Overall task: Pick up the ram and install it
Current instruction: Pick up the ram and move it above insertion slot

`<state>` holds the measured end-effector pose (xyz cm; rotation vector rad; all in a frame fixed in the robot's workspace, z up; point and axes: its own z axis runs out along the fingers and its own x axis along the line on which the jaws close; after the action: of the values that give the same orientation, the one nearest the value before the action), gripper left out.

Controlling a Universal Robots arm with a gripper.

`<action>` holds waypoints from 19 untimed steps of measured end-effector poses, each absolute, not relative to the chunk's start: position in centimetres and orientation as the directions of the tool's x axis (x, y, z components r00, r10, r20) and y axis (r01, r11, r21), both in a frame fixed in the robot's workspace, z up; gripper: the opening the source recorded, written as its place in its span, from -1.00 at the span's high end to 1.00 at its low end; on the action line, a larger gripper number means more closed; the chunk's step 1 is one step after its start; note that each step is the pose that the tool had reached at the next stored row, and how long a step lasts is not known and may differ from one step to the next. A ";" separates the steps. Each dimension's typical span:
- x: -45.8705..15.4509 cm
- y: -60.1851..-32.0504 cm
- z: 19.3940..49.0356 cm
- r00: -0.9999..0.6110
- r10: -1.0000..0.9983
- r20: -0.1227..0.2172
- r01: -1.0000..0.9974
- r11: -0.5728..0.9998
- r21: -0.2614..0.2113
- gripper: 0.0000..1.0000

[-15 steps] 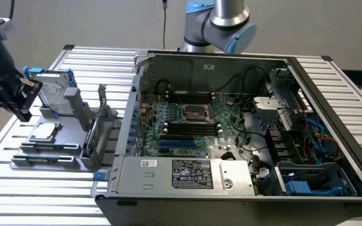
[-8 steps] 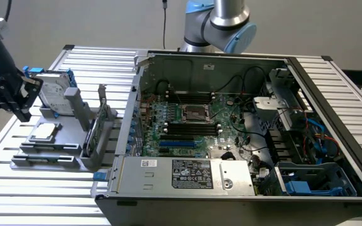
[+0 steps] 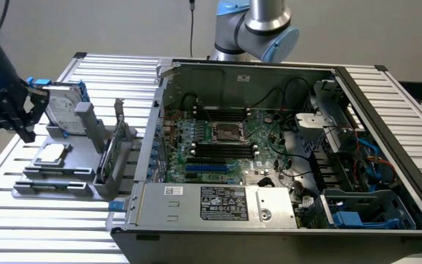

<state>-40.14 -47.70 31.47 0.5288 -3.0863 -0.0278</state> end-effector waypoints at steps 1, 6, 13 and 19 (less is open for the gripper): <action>-40.1 -47.7 31.5 -0.937 -0.350 0.007 -0.350 0.937 0.019 0.79; -40.1 -47.7 31.5 -0.901 -0.433 0.007 -0.433 0.901 0.019 0.79; -40.1 -47.7 31.4 -0.839 -0.545 0.007 -0.544 0.839 0.019 0.79; -40.1 -47.7 31.4 -0.774 -0.633 0.007 -0.632 0.774 0.019 0.79</action>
<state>-40.14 -47.70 31.43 1.0505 -2.9469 -0.0248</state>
